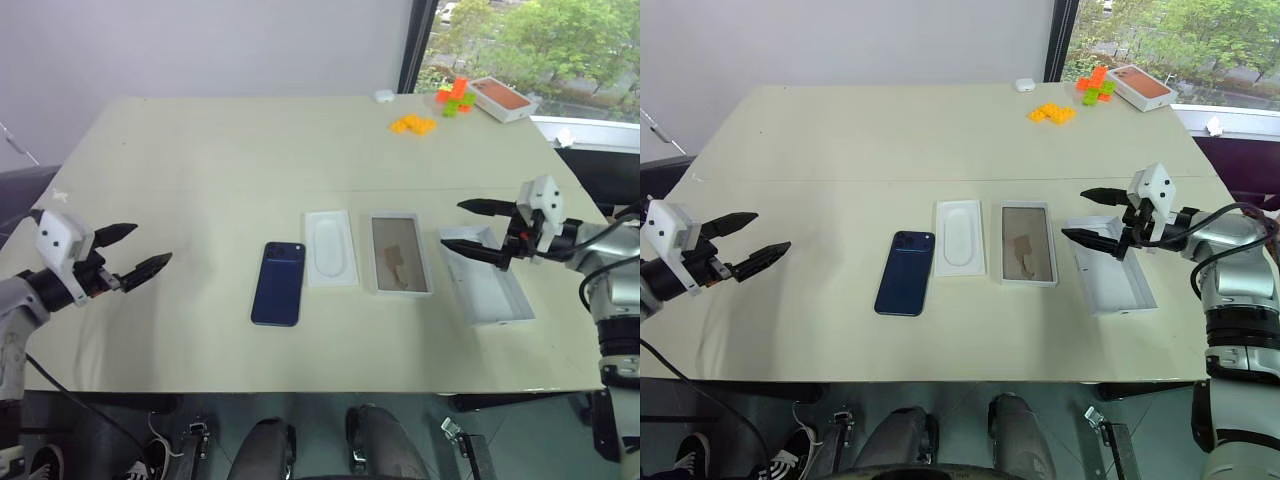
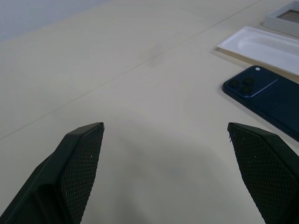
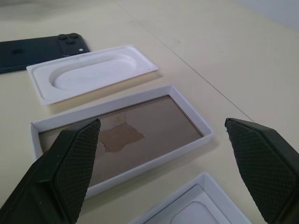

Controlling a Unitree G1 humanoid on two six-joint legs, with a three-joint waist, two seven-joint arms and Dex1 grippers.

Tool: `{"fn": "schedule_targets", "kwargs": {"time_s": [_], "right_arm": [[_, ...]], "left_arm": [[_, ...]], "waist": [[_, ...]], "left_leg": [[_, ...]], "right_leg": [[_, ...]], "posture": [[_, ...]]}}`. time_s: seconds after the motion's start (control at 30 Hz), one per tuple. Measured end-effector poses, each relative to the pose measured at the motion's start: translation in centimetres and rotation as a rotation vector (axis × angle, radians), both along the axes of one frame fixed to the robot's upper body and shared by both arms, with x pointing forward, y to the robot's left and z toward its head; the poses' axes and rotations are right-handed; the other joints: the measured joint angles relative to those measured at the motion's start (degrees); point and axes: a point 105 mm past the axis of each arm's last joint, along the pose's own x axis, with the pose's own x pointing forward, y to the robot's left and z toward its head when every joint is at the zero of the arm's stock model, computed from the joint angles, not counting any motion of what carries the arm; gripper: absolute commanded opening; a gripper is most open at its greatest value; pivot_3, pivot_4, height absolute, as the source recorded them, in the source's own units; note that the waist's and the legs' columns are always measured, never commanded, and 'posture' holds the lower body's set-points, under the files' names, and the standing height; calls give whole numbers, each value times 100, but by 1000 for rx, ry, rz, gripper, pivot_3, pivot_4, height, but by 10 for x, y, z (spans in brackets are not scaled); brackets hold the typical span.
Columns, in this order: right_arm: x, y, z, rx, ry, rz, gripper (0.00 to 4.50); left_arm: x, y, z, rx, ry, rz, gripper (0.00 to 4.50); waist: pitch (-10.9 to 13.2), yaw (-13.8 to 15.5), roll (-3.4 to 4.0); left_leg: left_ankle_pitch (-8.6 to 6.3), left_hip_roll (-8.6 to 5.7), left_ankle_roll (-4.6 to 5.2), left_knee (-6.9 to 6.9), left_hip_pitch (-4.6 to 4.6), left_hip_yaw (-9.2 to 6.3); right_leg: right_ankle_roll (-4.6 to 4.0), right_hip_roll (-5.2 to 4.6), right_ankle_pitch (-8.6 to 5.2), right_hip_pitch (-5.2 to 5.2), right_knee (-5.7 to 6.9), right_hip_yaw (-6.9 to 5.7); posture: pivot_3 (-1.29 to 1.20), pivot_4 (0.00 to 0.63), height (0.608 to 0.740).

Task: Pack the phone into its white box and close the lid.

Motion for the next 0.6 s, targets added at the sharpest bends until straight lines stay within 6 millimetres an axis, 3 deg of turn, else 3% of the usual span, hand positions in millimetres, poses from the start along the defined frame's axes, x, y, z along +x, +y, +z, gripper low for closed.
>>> {"fn": "schedule_targets", "kwargs": {"time_s": [0.27,0.43,0.6], "right_arm": [[0,-1,-2,-12,-5,-1,4469],[2,-9,-7,-25,8,-27,4469],[4,-31,-14,-72,24,-98,4469]], "left_arm": [[0,0,-1,-5,-3,12,4500],[-1,1,-3,-7,4,18,4500],[5,-6,-1,-54,28,48,4500]], "waist": [[0,0,0],[0,1,0],[0,13,0]], "left_leg": [[1,0,-1,1,0,0],[0,0,-1,1,0,1],[1,-1,1,5,-1,1]], "right_leg": [[0,0,0,0,0,0],[0,0,0,0,0,0],[0,0,0,3,0,0]], "posture": [[0,150,740],[0,150,740],[0,150,740]]}}
